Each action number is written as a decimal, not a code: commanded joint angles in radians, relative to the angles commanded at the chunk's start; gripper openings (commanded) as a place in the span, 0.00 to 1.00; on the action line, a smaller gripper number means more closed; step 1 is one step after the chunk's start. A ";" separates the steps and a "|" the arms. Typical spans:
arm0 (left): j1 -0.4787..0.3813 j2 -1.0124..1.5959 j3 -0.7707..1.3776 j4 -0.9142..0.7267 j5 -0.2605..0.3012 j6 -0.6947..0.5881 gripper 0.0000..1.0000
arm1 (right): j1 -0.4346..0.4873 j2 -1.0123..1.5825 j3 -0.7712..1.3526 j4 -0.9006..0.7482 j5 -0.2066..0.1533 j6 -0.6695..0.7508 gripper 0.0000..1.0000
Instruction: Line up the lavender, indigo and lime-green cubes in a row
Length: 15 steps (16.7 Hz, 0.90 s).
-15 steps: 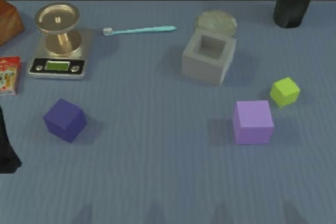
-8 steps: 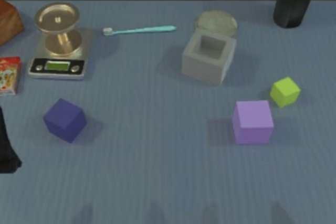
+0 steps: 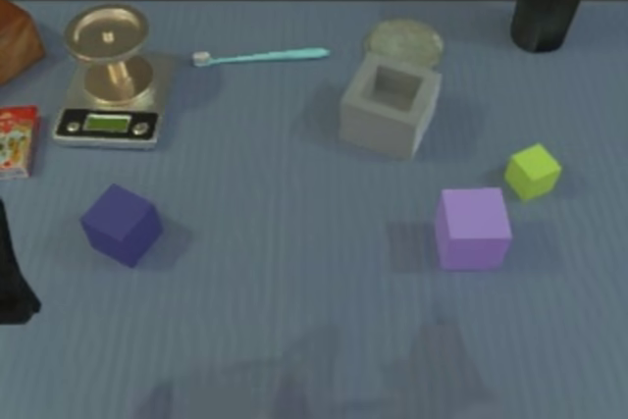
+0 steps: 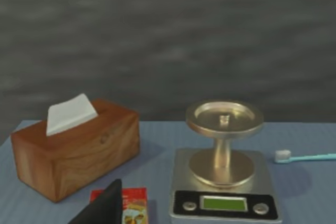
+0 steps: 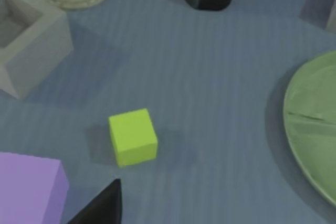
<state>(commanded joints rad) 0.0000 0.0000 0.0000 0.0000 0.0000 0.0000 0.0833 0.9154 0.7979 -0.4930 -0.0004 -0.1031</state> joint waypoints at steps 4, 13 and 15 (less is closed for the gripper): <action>0.000 0.000 0.000 0.000 0.000 0.000 1.00 | 0.036 0.485 0.364 -0.234 0.001 -0.047 1.00; 0.000 0.000 0.000 0.000 0.000 0.000 1.00 | 0.100 1.260 1.012 -0.631 0.005 -0.128 1.00; 0.000 0.000 0.000 0.000 0.000 0.000 1.00 | 0.108 1.351 1.099 -0.676 0.005 -0.138 1.00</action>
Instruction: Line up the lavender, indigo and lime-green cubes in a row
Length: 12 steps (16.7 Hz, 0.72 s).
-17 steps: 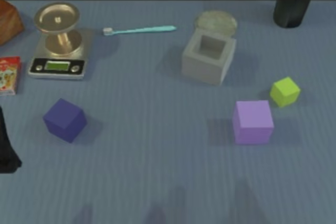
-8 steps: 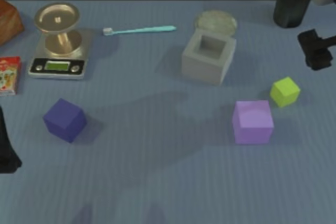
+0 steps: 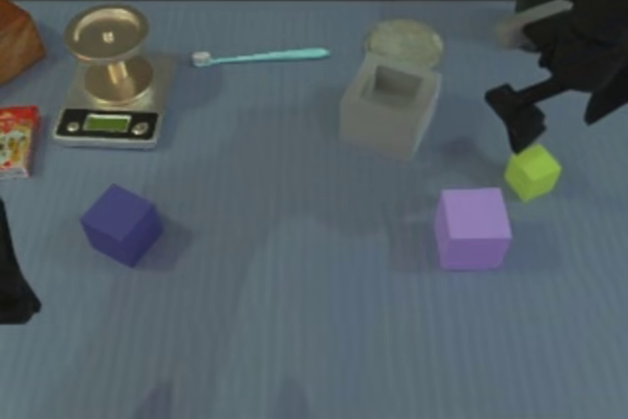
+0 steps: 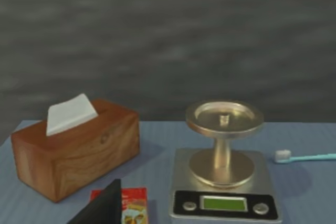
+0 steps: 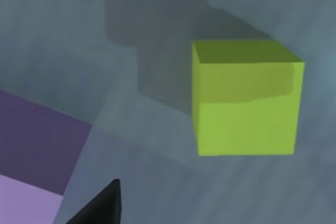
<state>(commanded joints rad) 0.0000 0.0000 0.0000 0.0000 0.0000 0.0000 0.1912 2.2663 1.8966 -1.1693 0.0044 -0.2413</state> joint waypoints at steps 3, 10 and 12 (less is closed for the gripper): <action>0.000 0.000 0.000 0.000 0.000 0.000 1.00 | 0.006 0.066 0.065 -0.031 0.000 -0.008 1.00; 0.000 0.000 0.000 0.000 0.000 0.000 1.00 | 0.003 0.071 0.050 -0.012 0.000 -0.009 1.00; 0.000 0.000 0.000 0.000 0.000 0.000 1.00 | 0.005 0.091 0.013 0.044 0.000 -0.009 1.00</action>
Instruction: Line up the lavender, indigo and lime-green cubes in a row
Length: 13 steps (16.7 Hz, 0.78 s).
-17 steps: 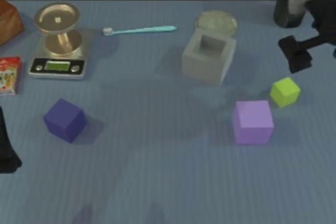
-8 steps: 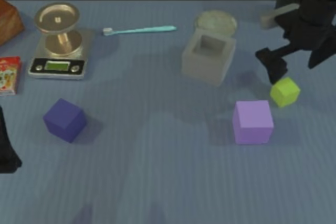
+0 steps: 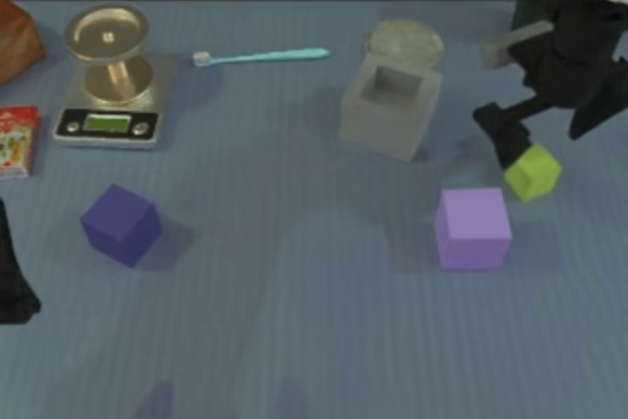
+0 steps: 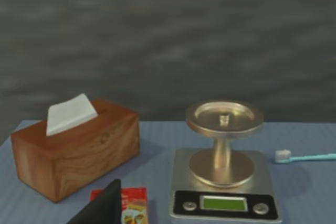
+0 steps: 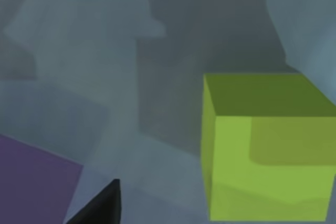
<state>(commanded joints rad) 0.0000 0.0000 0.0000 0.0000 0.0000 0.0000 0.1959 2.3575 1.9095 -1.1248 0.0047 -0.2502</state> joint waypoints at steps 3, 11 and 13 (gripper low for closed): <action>0.000 0.000 0.000 0.000 0.000 0.000 1.00 | 0.001 0.045 -0.072 0.127 0.001 0.002 1.00; 0.000 0.000 0.000 0.000 0.000 0.000 1.00 | 0.002 0.083 -0.125 0.210 0.001 0.004 0.92; 0.000 0.000 0.000 0.000 0.000 0.000 1.00 | 0.002 0.083 -0.125 0.210 0.001 0.004 0.77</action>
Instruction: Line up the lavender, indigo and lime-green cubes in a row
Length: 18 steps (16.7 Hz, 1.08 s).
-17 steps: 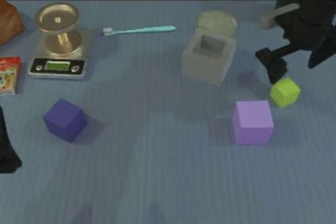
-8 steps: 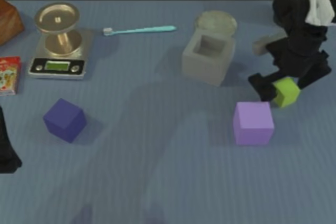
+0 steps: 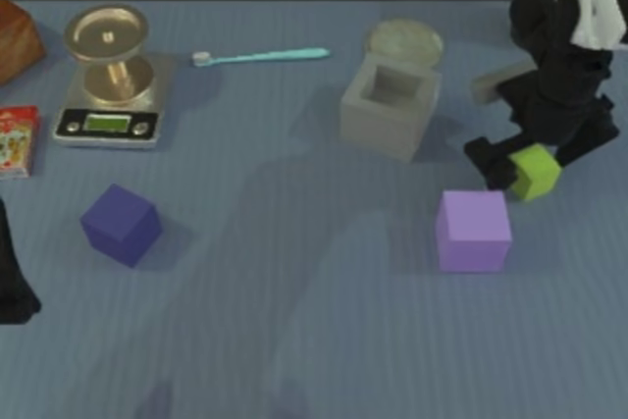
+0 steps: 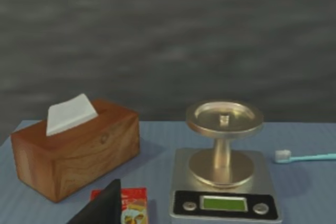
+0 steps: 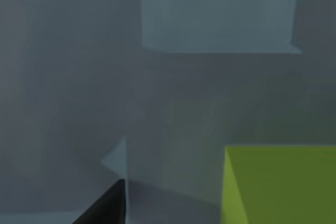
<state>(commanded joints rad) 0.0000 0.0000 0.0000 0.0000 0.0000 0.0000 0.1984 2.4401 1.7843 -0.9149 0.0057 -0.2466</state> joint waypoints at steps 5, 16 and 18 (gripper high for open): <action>0.000 0.000 0.000 0.000 0.000 0.000 1.00 | 0.000 0.000 0.000 0.000 0.000 0.000 0.40; 0.000 0.000 0.000 0.000 0.000 0.000 1.00 | 0.000 0.000 0.000 0.000 0.000 0.000 0.00; 0.000 0.000 0.000 0.000 0.000 0.000 1.00 | 0.000 0.000 0.000 0.000 0.000 0.000 0.00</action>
<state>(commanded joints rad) 0.0000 0.0000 0.0000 0.0000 0.0000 0.0000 0.1984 2.4401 1.7843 -0.9149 0.0057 -0.2466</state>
